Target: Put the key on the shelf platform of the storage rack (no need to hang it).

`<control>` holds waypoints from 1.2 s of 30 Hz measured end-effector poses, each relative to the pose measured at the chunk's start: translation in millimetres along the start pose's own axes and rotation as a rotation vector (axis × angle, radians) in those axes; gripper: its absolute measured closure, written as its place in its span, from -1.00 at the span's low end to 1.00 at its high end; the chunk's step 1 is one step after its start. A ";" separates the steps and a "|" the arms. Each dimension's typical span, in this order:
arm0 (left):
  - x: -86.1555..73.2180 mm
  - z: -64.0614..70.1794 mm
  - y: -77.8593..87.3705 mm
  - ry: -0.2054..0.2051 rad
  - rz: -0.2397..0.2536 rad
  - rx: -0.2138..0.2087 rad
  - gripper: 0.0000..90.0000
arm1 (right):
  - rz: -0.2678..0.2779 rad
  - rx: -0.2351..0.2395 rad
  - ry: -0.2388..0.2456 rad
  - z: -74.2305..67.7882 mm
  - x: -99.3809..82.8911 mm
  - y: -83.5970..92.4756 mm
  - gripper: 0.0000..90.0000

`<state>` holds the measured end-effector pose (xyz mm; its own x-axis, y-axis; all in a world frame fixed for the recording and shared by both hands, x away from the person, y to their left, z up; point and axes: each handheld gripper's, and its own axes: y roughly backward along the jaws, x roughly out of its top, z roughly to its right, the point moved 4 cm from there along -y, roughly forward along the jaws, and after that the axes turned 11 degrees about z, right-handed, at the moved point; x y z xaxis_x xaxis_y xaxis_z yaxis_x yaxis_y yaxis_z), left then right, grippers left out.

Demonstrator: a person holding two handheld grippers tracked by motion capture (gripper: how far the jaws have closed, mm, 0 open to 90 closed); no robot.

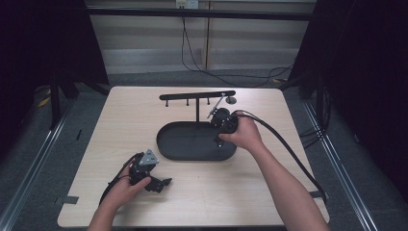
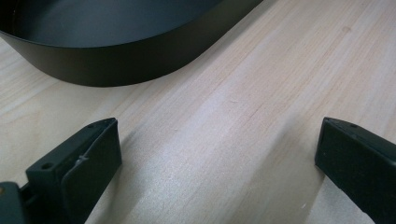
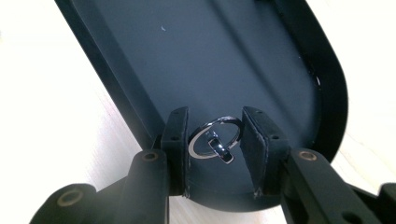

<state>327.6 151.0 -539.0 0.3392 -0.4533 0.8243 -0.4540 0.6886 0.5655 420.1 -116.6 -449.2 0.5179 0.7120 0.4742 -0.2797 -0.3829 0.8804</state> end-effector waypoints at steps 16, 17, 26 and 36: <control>0.0 0.1 0.0 0.002 0.000 -0.001 -1.00 | -0.028 0.012 0.006 -5.6 -4.8 -16.1 0.41; -0.1 0.2 0.0 0.002 0.000 -0.001 -1.00 | -0.029 0.012 0.007 -5.7 -4.9 -16.5 0.41; 0.0 0.0 0.0 -0.001 -0.001 -0.001 -1.00 | -0.022 0.009 0.013 -4.9 -4.8 -16.4 0.41; -0.1 0.2 0.0 0.001 0.000 -0.001 -1.00 | -0.021 0.015 0.008 -2.8 -7.6 -17.7 0.41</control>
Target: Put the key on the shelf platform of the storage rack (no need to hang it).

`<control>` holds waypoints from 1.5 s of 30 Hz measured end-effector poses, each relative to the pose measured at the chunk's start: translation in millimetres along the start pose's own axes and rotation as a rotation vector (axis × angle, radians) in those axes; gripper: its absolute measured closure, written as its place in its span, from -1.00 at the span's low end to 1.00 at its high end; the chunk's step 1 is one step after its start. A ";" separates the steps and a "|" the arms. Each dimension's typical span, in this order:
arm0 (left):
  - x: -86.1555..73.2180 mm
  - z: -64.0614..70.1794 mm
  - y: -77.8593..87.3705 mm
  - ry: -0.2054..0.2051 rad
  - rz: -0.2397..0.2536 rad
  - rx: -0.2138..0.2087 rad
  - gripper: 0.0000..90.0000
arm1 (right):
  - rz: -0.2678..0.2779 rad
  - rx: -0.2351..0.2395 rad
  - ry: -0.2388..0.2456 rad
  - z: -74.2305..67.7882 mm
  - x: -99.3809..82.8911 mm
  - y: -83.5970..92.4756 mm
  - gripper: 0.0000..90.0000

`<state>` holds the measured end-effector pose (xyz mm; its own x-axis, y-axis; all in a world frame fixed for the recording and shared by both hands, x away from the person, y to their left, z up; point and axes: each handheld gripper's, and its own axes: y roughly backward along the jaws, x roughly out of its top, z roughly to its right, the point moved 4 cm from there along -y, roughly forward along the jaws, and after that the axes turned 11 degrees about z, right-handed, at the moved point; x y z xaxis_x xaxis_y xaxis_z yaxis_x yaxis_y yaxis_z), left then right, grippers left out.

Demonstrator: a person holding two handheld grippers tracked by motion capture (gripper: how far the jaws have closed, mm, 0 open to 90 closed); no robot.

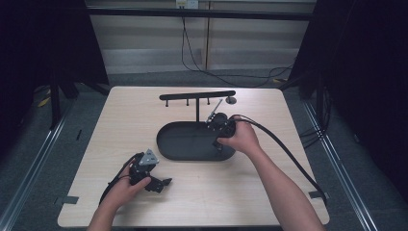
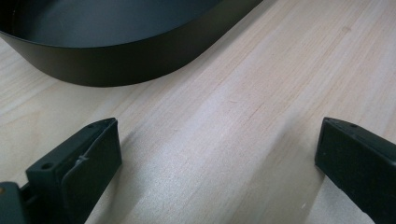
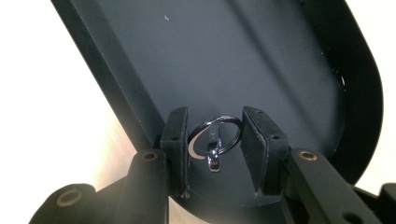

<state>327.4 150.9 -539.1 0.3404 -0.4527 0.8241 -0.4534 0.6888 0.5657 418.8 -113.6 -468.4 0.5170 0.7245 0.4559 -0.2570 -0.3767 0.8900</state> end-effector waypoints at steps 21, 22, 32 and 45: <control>0.0 0.0 0.0 0.000 0.000 -0.001 -1.00 | -0.008 -0.012 -0.011 6.8 -0.6 -7.7 0.40; 0.0 0.0 0.0 0.000 0.000 -0.001 -1.00 | -0.008 -0.012 -0.011 6.8 -0.6 -7.7 0.40; 0.0 0.0 0.0 0.000 0.000 0.000 -1.00 | -0.011 -0.010 -0.023 7.8 -2.1 -6.8 0.40; 0.0 -0.4 0.2 -0.008 0.001 0.001 -1.00 | -0.012 -0.015 -0.033 9.2 -4.4 -7.0 0.31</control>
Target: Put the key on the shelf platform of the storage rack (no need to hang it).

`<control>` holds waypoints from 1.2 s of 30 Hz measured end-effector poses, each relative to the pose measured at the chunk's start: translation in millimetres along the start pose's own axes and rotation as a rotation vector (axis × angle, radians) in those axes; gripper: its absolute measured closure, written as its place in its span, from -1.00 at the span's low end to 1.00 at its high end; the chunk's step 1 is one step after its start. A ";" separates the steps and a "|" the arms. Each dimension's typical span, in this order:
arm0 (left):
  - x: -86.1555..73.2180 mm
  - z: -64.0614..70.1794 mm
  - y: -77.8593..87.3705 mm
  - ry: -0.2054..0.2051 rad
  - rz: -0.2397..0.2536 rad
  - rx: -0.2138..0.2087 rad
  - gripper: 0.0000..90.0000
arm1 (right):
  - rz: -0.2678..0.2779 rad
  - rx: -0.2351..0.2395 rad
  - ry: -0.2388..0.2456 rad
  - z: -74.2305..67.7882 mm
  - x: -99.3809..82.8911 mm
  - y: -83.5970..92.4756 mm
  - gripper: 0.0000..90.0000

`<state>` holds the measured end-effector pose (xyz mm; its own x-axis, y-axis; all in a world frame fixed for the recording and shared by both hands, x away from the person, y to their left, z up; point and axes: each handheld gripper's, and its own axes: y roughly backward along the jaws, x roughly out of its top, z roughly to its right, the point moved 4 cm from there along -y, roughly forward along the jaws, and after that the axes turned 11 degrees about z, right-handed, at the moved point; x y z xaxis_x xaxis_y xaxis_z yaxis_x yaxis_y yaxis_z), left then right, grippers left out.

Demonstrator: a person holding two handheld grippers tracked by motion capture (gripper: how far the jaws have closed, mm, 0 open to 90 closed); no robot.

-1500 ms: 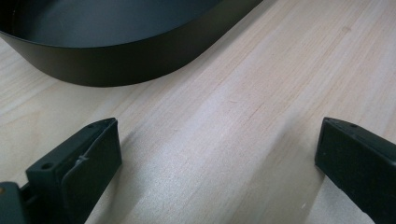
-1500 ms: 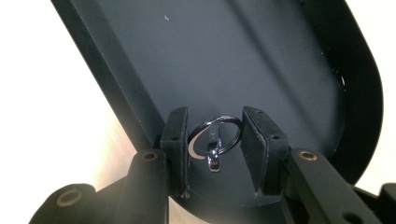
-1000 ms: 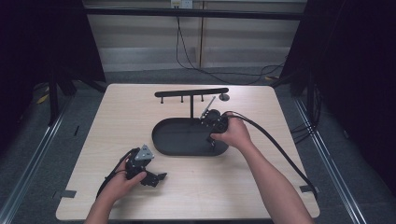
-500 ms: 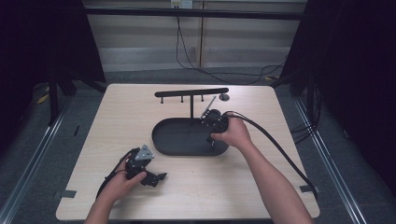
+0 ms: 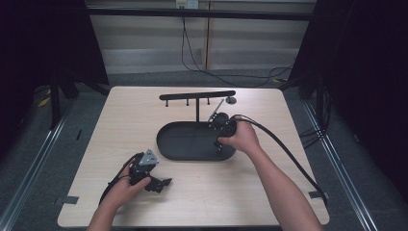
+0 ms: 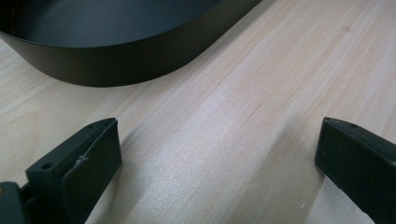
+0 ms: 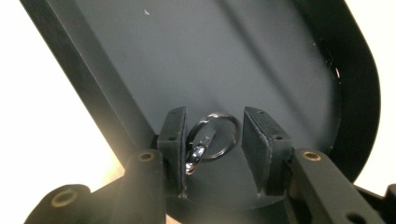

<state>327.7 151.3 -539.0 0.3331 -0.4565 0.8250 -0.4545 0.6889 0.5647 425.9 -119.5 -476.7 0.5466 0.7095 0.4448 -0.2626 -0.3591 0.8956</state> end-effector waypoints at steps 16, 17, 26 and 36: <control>-0.1 0.3 0.1 -0.001 0.001 -0.003 -1.00 | 0.006 -0.008 0.002 -0.2 -2.6 4.5 0.21; -0.1 0.3 0.1 -0.001 0.001 -0.003 -1.00 | 0.006 -0.008 0.002 -0.2 -2.6 4.5 0.21; -0.1 0.4 -0.1 0.000 0.002 0.000 -1.00 | 0.015 0.000 -0.002 -3.0 -2.4 8.3 0.09; -0.1 0.3 0.0 -0.001 0.002 0.000 -1.00 | 0.036 0.018 0.007 -8.4 -3.7 11.3 -0.04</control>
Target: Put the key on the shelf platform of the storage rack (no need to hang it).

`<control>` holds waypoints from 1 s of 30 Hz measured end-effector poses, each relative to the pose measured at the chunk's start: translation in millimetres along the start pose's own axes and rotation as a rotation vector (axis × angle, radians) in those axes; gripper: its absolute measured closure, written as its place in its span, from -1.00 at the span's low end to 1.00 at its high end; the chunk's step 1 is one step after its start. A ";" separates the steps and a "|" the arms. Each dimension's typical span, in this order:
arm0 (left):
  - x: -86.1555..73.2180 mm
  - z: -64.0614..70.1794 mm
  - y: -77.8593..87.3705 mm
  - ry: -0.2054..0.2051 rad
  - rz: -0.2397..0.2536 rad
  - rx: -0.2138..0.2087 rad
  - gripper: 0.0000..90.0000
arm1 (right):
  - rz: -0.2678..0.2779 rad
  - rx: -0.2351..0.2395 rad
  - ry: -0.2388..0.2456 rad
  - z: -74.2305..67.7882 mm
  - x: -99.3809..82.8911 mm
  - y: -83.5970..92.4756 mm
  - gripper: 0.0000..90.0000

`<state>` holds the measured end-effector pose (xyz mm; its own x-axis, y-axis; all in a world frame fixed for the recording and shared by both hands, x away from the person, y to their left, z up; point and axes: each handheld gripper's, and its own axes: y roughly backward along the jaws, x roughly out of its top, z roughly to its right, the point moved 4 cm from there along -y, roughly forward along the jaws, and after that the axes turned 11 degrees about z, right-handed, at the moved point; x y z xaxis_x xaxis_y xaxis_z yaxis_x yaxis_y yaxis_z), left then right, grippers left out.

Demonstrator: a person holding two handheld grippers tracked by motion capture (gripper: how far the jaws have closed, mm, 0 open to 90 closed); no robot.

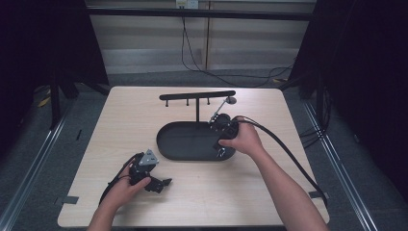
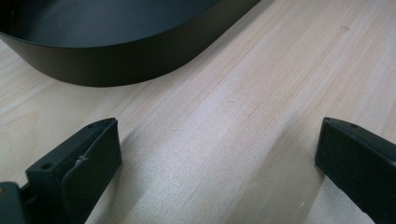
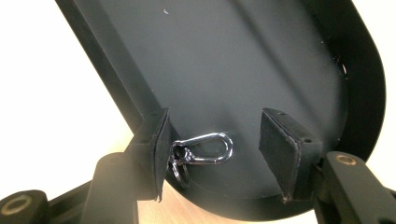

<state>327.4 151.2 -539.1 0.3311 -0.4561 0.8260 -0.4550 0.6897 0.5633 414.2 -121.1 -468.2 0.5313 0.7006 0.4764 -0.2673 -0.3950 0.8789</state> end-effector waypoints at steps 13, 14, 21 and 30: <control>0.0 0.1 -0.1 0.001 0.001 0.000 -1.00 | 0.022 0.004 -0.008 -5.2 -9.0 16.6 -0.18; 0.0 0.1 -0.1 0.001 0.001 0.000 -1.00 | 0.022 0.004 -0.008 -5.2 -9.0 16.6 -0.18; -0.1 -0.3 0.2 -0.005 -0.004 -0.001 -1.00 | 0.051 0.007 -0.004 -9.2 -10.0 28.0 -0.26; -0.1 -0.3 0.2 -0.005 -0.004 -0.001 -1.00 | 0.053 0.018 0.006 -15.3 -16.5 36.3 -0.29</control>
<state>327.6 151.6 -539.0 0.3283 -0.4615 0.8241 -0.4528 0.6888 0.5661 383.3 -137.9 -443.8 0.5115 0.6820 0.5227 -0.2806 -0.4424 0.8518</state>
